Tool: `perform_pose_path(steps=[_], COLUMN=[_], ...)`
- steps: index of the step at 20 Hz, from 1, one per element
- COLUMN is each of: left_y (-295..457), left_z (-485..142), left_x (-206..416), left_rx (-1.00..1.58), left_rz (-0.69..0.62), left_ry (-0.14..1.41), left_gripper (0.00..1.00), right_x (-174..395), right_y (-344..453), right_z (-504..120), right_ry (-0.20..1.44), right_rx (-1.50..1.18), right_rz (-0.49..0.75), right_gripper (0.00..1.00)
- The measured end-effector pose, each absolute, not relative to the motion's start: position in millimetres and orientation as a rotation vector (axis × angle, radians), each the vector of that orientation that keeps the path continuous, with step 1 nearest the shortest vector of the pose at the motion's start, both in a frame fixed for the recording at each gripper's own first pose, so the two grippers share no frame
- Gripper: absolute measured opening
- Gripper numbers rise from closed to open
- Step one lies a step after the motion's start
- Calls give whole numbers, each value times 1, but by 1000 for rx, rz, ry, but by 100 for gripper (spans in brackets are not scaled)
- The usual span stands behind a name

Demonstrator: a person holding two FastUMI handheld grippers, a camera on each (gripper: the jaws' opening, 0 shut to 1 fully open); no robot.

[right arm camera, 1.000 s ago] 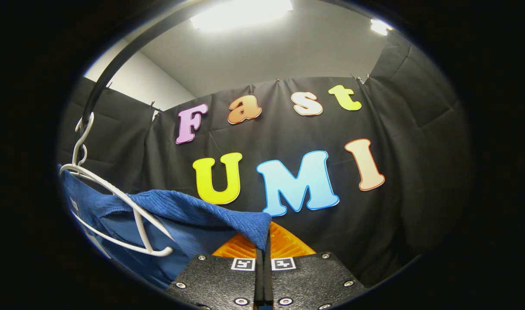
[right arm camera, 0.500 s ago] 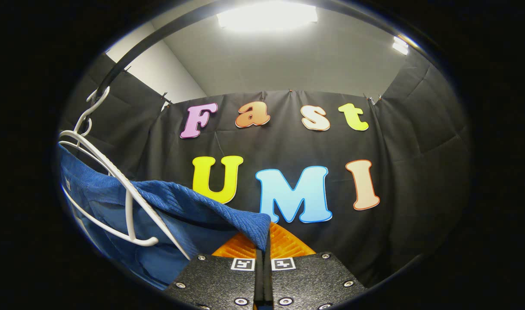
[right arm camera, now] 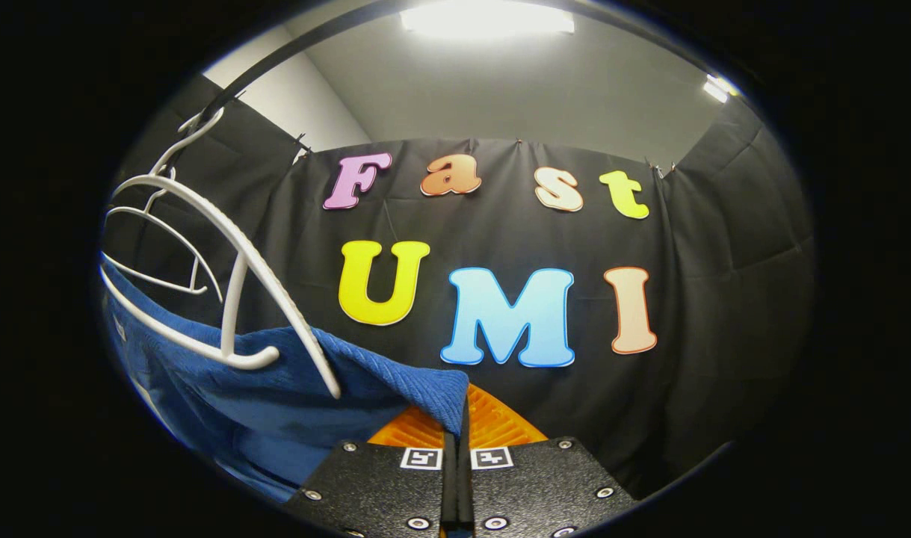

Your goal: Grasp the clothes on the hanger with both hands and then place them into the laundry hamper below.

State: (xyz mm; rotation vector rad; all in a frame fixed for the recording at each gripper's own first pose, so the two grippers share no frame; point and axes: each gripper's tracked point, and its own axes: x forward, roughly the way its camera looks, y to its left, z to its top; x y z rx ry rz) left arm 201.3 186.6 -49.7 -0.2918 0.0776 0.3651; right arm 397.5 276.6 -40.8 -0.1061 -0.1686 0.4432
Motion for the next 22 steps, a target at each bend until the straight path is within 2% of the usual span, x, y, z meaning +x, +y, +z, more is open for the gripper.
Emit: perform_pose_path(steps=[6, 10, 17, 22], left_y=[175, 165, 158, 150], left_z=[-80, -99, -110, -99], left_x=[182, 171, 108, 95], left_rx=[-325, -318, -294, -274], left_rz=[390, 416, 445, 394], left_ry=[120, 156, 199, 202], left_gripper=[1, 1, 1, 1], right_x=[387, 380, 325, 284], right_y=[265, 262, 250, 246], right_z=[-59, -82, -112, -102], right_ry=[-137, -53, 62, 91], right_rx=[-135, -100, -80, -86], right_rz=[455, 487, 550, 539], right_gripper=[0, 0, 0, 0])
